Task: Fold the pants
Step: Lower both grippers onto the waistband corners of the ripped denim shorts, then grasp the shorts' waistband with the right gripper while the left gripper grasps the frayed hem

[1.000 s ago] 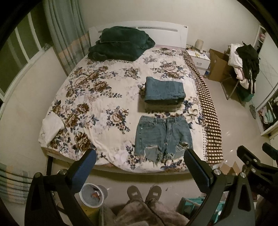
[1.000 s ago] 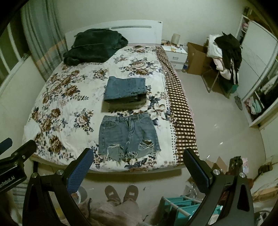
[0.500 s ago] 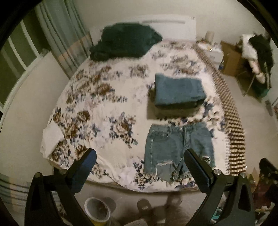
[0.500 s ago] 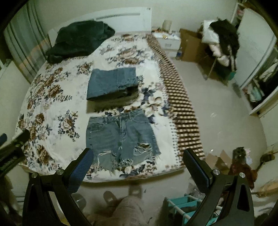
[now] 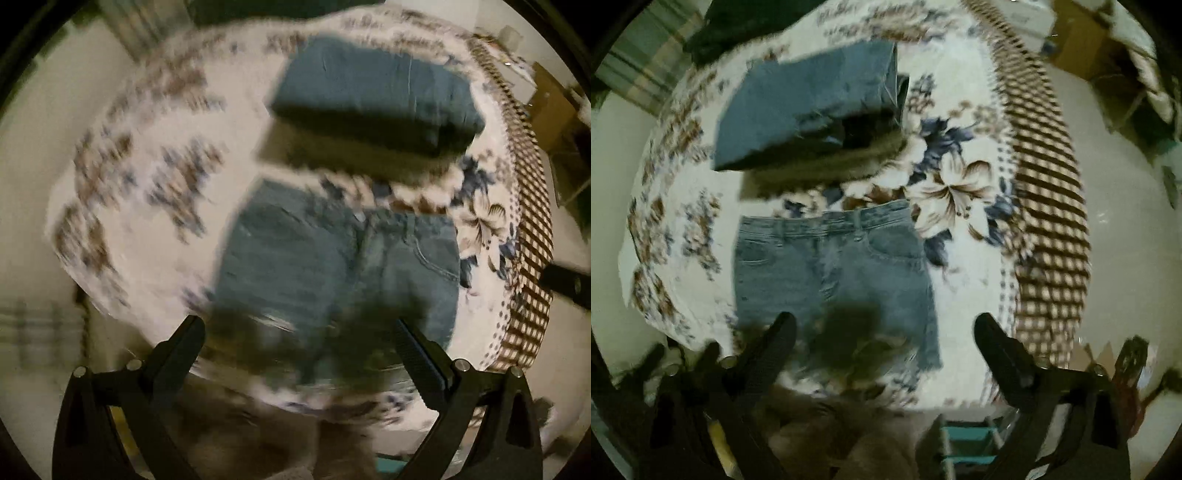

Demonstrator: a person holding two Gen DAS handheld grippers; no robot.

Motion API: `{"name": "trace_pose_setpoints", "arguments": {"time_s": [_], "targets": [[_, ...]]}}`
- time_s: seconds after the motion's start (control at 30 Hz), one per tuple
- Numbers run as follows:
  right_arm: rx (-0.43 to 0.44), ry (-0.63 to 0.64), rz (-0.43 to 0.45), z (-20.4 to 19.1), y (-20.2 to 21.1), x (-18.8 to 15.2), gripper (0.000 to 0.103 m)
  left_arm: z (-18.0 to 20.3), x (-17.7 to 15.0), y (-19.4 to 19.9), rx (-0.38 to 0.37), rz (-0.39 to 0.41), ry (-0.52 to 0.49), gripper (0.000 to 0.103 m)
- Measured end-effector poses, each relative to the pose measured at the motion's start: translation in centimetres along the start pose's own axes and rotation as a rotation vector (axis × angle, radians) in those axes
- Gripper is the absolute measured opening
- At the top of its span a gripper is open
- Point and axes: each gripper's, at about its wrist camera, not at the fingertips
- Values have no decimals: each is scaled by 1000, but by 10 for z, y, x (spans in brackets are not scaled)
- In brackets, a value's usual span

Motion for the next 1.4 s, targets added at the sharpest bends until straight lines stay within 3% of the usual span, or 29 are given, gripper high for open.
{"name": "trace_pose_setpoints", "arguments": {"time_s": [0.1,0.13,0.3,0.43,0.6,0.73,0.8,0.83,0.87,0.9,0.93,0.97,1.03,1.13,1.3,1.4], "targets": [[40,34,-69,22,-60,22,64,26,-26,-54,-2,-91,62,103],[50,50,-92,28,-82,30,63,33,-35,-69,-8,-120,77,103],[73,117,-150,39,-168,49,64,77,-77,-129,-72,-238,93,103],[92,126,-194,36,-214,52,65,111,-100,-158,-110,-300,91,103],[102,169,-185,32,-245,59,68,134,-117,-181,-105,-325,98,103],[120,169,-177,32,-260,63,68,143,-123,-195,-29,-298,97,103],[120,178,-169,31,-265,62,68,141,-124,-201,-29,-285,116,102],[129,178,-166,34,-265,62,68,138,-124,-202,-51,-285,135,100],[138,175,-163,33,-266,62,68,135,-124,-202,-82,-283,153,87],[152,167,-156,33,-266,61,64,131,-122,-197,-126,-275,170,67],[169,162,-146,31,-265,61,53,129,-122,-191,-162,-266,173,51],[180,162,-142,30,-263,62,45,129,-121,-184,-204,-255,164,16],[183,170,-123,23,-257,59,29,125,-118,-171,-227,-235,154,3],[164,180,-84,17,-243,55,16,110,-106,-150,-277,-213,171,2],[183,150,-48,15,-205,51,11,81,-82,-97,-336,-168,175,2],[189,143,-42,18,-176,60,9,51,-85,-92,-367,-131,186,2]]}}
Point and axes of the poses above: each gripper's, at about its wrist camera, not at the fingertips, and y roughly against the way its jaws point, z to its right, x to its top, and after that the axes turned 11 degrees about y, right-handed
